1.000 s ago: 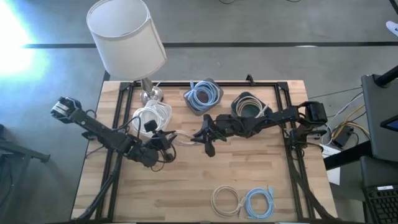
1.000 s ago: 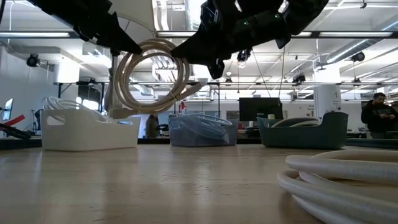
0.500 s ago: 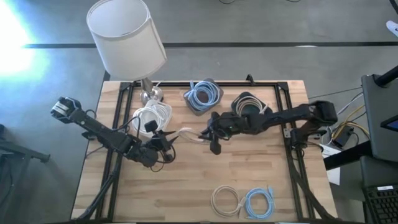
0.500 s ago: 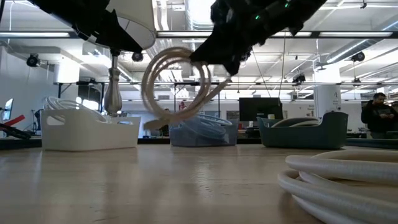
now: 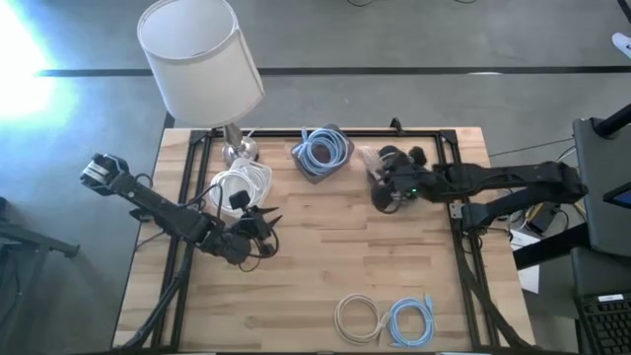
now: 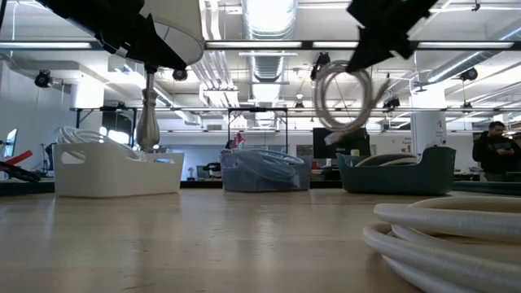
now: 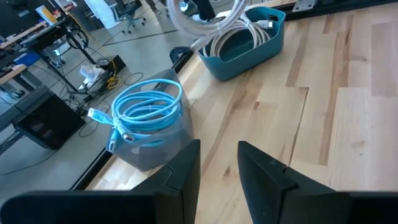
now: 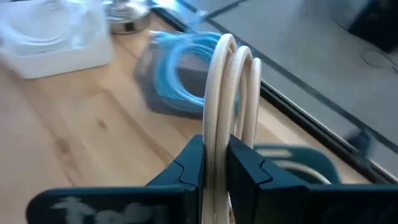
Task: Sort HDMI cables
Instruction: Put the left light brown HDMI cable into the green bin
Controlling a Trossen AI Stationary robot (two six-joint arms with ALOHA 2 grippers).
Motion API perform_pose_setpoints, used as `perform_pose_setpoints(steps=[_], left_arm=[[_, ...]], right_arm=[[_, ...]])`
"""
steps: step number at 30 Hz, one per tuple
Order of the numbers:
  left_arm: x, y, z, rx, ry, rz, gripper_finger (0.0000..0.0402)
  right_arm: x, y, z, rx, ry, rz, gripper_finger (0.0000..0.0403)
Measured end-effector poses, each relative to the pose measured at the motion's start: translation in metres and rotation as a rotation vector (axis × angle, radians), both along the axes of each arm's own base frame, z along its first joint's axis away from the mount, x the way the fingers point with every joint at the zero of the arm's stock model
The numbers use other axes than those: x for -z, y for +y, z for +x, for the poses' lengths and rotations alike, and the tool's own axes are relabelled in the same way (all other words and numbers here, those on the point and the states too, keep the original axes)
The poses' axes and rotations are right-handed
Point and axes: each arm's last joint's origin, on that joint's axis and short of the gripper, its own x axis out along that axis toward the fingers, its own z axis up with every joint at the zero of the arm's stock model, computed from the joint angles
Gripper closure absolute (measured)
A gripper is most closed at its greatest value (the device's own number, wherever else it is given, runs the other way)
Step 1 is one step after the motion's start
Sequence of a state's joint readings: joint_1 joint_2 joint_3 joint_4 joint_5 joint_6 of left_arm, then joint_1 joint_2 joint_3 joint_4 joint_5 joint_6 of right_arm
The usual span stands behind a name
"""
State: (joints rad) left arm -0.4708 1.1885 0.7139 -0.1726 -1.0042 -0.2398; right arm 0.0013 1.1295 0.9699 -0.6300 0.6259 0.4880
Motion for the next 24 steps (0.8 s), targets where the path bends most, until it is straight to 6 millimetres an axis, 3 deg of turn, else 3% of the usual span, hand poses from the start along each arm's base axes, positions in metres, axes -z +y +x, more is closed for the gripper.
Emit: perform_pose_setpoints(steps=[6, 12, 24], left_arm=[[0.0, 0.0, 0.0, 0.0, 0.0, 0.0, 0.0291], [0.0, 0.0, 0.0, 0.0, 0.0, 0.0, 0.0291], [0.0, 0.0, 0.0, -0.016, -0.028, -0.039, 0.0291]], right_arm=[[0.011, -0.001, -0.028, 0.062, -0.047, 0.041, 0.0365], [0.043, -0.005, -0.046, 0.132, -0.048, 0.057, 0.0365], [0.082, -0.009, -0.051, 0.145, -0.098, 0.061, 0.036]])
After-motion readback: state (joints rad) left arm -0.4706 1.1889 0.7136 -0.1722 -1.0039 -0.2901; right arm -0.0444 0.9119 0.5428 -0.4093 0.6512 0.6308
